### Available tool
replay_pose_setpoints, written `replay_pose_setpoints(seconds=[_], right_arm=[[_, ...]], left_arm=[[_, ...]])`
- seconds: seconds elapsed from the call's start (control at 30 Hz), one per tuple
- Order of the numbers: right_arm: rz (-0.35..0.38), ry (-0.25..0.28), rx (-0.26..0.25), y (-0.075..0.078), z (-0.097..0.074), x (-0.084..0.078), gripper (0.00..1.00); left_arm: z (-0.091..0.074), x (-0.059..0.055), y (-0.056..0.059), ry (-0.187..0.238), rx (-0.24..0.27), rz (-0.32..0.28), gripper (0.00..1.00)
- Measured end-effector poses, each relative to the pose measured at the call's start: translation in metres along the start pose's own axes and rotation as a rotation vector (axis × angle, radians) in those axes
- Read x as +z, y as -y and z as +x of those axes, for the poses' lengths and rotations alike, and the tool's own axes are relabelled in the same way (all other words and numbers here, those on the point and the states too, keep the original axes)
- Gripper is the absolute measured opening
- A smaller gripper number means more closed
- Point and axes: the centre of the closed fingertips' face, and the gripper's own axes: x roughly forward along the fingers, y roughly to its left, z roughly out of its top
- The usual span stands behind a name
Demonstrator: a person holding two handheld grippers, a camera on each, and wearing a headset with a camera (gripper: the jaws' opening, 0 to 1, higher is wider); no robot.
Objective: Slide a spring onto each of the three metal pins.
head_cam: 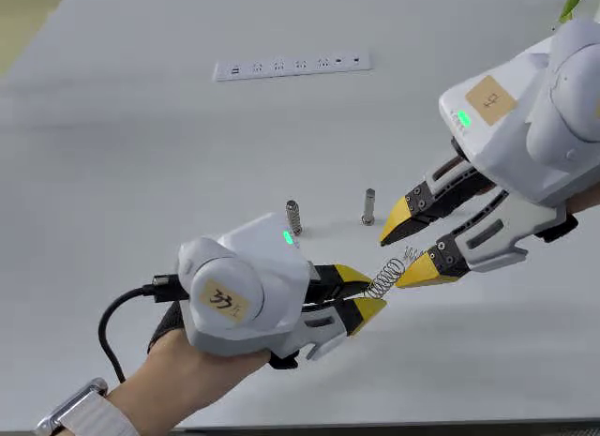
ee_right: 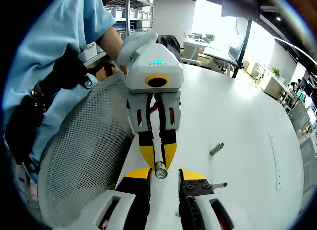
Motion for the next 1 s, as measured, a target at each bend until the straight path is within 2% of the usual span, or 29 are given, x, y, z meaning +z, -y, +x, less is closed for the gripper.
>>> replay_pose_setpoints(seconds=[0.1,0.27,0.4,1.0], right_arm=[[0.000,-0.012,0.011,0.002,0.000,0.000,0.18],[-0.025,-0.046,0.055,-0.004,0.004,-0.002,0.17],[-0.035,-0.076,0.076,-0.006,0.008,-0.010,0.15],[-0.035,-0.095,0.114,-0.010,0.015,-0.013,0.10]], left_arm=[[0.001,0.001,0.000,0.001,-0.003,0.000,0.06],[0.003,0.003,0.001,0.006,-0.007,-0.006,0.06],[0.003,0.004,0.001,0.011,-0.004,-0.011,0.06],[0.007,0.014,0.003,0.040,-0.004,-0.021,0.06]])
